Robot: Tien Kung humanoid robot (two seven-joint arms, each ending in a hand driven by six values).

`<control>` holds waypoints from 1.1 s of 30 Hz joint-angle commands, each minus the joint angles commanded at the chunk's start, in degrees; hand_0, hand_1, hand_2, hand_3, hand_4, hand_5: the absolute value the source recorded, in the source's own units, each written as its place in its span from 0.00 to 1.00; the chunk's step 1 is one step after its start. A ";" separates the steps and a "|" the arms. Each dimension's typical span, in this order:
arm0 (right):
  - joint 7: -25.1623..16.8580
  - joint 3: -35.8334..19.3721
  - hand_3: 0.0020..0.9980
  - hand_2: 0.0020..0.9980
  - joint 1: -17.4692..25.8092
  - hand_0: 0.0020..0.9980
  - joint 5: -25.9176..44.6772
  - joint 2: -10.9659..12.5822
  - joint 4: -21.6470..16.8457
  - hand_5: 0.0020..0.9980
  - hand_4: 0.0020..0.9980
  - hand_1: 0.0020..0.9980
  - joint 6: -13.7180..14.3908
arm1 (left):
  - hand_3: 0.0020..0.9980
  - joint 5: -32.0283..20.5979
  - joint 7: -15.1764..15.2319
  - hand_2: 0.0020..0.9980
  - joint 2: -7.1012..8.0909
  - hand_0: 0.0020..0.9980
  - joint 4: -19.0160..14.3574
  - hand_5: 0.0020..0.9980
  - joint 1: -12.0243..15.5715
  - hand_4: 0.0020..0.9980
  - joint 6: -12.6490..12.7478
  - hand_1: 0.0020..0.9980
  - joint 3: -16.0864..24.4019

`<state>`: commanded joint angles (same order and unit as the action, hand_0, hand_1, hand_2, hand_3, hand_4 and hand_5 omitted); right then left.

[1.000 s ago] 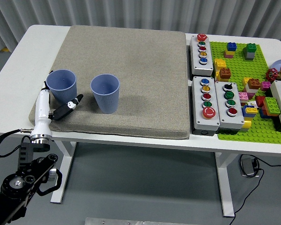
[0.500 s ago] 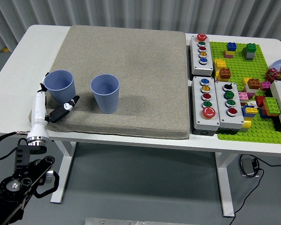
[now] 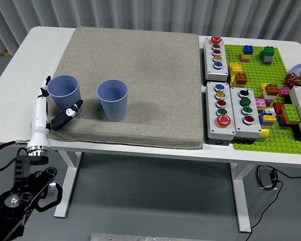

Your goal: Pick cup pour cup place

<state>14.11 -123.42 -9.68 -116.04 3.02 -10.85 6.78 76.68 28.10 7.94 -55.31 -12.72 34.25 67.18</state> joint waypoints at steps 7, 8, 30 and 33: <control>0.04 -0.05 0.58 0.58 0.03 0.69 -0.26 0.06 -0.01 0.15 0.00 0.64 -0.07 | 1.00 1.34 -0.60 1.00 0.39 0.89 -3.06 0.50 0.83 1.00 -0.37 0.94 1.47; 0.03 -0.02 0.58 0.58 0.06 0.69 -0.19 0.05 -0.01 0.15 0.00 0.64 -0.03 | 1.00 1.00 -0.50 1.00 0.37 0.89 -3.53 0.50 1.07 1.00 -0.45 0.94 1.70; 0.29 0.68 0.58 0.58 0.28 0.69 0.48 -0.25 -0.02 0.15 0.00 0.64 0.35 | 0.95 -25.97 -3.17 0.95 2.08 0.79 -10.74 0.89 -2.53 0.99 -9.25 0.84 14.11; 0.24 0.81 0.58 0.58 0.17 0.69 0.67 -0.23 0.01 0.15 0.00 0.64 0.39 | 0.95 -27.42 -3.71 0.95 2.22 0.81 -10.63 1.00 -3.11 0.86 -10.08 0.85 14.70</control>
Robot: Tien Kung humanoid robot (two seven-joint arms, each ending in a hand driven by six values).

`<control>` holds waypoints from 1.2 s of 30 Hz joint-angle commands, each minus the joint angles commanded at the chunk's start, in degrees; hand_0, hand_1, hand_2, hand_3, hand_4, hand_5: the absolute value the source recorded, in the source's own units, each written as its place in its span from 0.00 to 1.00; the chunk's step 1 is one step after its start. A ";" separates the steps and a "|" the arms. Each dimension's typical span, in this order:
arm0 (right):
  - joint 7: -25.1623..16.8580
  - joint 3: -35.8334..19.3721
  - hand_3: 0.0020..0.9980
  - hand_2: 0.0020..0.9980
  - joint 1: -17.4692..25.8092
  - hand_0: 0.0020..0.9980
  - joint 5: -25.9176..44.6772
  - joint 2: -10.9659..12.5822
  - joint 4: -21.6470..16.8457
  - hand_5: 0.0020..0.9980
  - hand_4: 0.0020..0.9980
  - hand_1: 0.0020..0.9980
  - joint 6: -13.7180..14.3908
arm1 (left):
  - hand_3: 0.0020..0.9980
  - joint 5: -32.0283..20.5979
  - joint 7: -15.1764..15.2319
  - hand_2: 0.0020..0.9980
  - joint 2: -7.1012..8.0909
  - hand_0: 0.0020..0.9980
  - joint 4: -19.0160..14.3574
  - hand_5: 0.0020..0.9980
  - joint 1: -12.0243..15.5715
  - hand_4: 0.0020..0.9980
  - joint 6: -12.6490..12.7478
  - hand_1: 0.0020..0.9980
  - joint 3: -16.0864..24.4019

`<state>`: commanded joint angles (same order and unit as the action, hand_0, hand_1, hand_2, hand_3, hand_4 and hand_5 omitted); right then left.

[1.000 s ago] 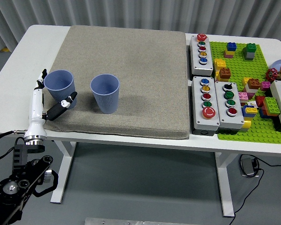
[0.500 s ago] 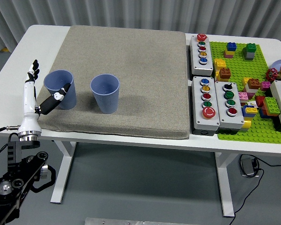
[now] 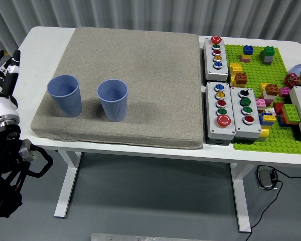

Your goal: Pick cup pour cup place

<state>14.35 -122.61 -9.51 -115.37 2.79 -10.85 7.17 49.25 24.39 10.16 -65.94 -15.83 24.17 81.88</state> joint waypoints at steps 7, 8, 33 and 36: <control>0.03 0.20 0.58 0.58 -0.21 0.69 0.39 -0.03 0.02 0.15 0.00 0.64 0.18 | 0.95 1.76 -1.85 0.96 -0.38 0.82 0.96 1.00 -0.36 0.84 -1.07 0.86 0.17; 0.05 0.20 0.58 0.58 -0.23 0.69 0.44 -0.04 0.02 0.15 0.00 0.64 0.20 | 0.95 1.93 -1.84 0.96 -0.39 0.82 0.93 1.00 -0.32 0.84 -0.95 0.86 0.15; -0.20 0.58 0.58 0.58 -0.23 0.69 1.11 0.06 0.07 0.15 0.00 0.64 0.39 | 0.96 3.72 -0.27 0.96 -1.10 0.83 -2.14 1.00 0.55 0.88 1.06 0.86 0.55; -0.26 0.50 0.58 0.58 -0.17 0.69 1.11 0.09 0.07 0.14 0.00 0.64 0.37 | 0.96 3.74 -0.07 0.96 -1.38 0.83 -2.92 1.00 0.76 0.89 1.29 0.86 0.58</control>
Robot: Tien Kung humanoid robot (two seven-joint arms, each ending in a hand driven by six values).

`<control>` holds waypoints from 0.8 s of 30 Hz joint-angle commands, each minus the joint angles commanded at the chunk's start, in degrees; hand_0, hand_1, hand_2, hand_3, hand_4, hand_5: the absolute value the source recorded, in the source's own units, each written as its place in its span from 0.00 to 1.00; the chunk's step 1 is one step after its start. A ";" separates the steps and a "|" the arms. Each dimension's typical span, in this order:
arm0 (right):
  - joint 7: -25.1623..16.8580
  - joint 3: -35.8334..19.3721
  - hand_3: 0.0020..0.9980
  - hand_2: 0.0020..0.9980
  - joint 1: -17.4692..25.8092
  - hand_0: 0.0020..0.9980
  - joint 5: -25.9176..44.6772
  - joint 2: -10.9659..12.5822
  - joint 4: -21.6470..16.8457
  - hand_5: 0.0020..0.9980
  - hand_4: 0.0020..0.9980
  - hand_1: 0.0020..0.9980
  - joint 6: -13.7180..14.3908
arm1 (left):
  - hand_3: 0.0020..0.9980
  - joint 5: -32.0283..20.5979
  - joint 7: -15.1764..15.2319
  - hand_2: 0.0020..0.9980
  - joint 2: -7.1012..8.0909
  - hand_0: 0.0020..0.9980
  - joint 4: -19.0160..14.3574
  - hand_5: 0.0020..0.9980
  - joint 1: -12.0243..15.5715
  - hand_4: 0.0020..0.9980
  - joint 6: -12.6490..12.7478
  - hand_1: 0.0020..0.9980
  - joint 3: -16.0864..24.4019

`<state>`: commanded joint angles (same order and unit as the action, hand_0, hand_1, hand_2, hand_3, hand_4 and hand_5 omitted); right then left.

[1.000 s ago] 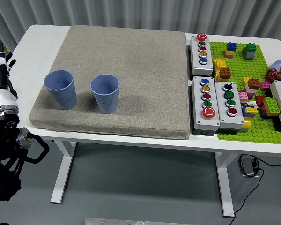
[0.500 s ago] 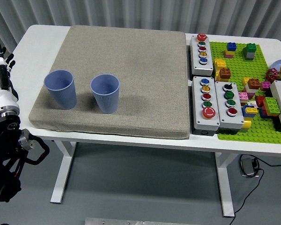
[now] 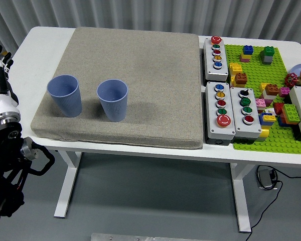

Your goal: Pick cup pour cup place

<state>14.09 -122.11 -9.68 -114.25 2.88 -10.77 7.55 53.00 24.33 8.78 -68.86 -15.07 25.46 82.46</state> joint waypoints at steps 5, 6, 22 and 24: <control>0.06 -0.02 0.58 0.58 -0.08 0.69 -0.29 -0.03 0.00 0.14 0.00 0.64 -0.05 | 0.96 0.16 0.92 0.96 -1.06 0.83 -1.01 1.00 0.55 0.89 0.98 0.86 0.70; 0.10 -0.02 0.58 0.58 -0.12 0.69 -0.23 -0.07 -0.01 0.14 0.00 0.64 -0.02 | 0.96 0.31 0.86 0.96 -1.17 0.83 -1.17 1.00 0.59 0.88 1.05 0.86 0.60; -0.13 -0.11 0.58 0.58 0.38 0.69 -0.09 -0.04 0.01 0.15 0.00 0.64 0.01 | 0.95 0.93 1.19 0.96 -1.51 0.83 -1.85 1.00 1.56 0.88 1.76 0.86 -0.90; -0.15 -0.31 0.58 0.58 0.43 0.69 -0.29 0.00 0.00 0.14 0.00 0.64 -0.06 | 0.95 1.44 1.17 0.96 -1.40 0.83 -2.53 1.00 1.94 0.88 2.05 0.86 -1.67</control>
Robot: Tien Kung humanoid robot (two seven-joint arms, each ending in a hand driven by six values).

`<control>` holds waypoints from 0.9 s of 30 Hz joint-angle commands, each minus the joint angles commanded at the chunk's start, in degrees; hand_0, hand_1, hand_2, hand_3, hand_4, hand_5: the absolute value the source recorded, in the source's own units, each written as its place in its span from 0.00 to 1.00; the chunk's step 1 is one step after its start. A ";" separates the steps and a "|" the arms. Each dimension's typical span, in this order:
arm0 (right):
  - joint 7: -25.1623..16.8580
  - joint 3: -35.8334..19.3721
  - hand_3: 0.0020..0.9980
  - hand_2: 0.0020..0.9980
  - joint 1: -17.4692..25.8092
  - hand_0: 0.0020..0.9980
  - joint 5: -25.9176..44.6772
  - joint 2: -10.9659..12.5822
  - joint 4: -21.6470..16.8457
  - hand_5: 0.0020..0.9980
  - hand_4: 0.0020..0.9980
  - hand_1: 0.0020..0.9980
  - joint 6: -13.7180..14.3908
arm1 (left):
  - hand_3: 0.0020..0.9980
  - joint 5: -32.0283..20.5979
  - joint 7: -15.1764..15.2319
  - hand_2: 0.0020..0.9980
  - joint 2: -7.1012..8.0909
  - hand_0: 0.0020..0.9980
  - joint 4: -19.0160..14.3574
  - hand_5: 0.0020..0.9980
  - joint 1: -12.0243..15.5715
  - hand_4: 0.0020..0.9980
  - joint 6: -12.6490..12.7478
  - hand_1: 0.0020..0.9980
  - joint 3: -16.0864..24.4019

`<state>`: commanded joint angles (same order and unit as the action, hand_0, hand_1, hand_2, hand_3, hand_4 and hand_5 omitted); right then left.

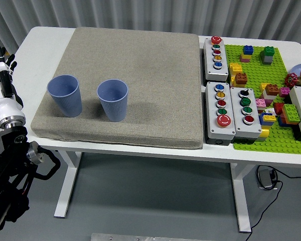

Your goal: Pick cup pour cup place

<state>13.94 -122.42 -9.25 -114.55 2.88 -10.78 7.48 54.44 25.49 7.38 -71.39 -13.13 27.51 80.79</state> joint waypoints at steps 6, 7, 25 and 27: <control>0.18 -0.66 0.58 0.58 -0.08 0.69 -0.96 0.00 -0.07 0.14 0.00 0.64 -0.35 | 0.95 0.43 0.25 0.96 -0.07 0.83 -0.41 1.00 -0.06 0.88 0.49 0.86 -0.90; 0.15 -0.65 0.58 0.58 -0.05 0.69 -0.89 0.01 -0.07 0.14 0.00 0.64 -0.35 | 0.95 0.46 0.24 0.96 -0.07 0.83 -0.40 1.00 -0.03 0.88 0.53 0.86 -0.97; 0.28 -1.36 0.58 0.58 0.05 0.69 -0.92 -0.02 -0.09 0.14 0.00 0.64 -0.39 | 0.95 0.19 0.85 0.96 0.34 0.82 -2.96 1.00 0.75 0.85 1.33 0.86 -1.17; 0.45 -1.45 0.58 0.58 -0.10 0.69 -1.31 -0.04 -0.08 0.14 0.00 0.64 -0.41 | 0.95 0.19 1.00 0.96 0.39 0.82 -3.24 1.00 0.93 0.85 1.59 0.86 -1.42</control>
<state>14.39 -123.87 -9.34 -115.86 2.84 -10.86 7.08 54.63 26.50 7.77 -74.63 -12.19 29.10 79.37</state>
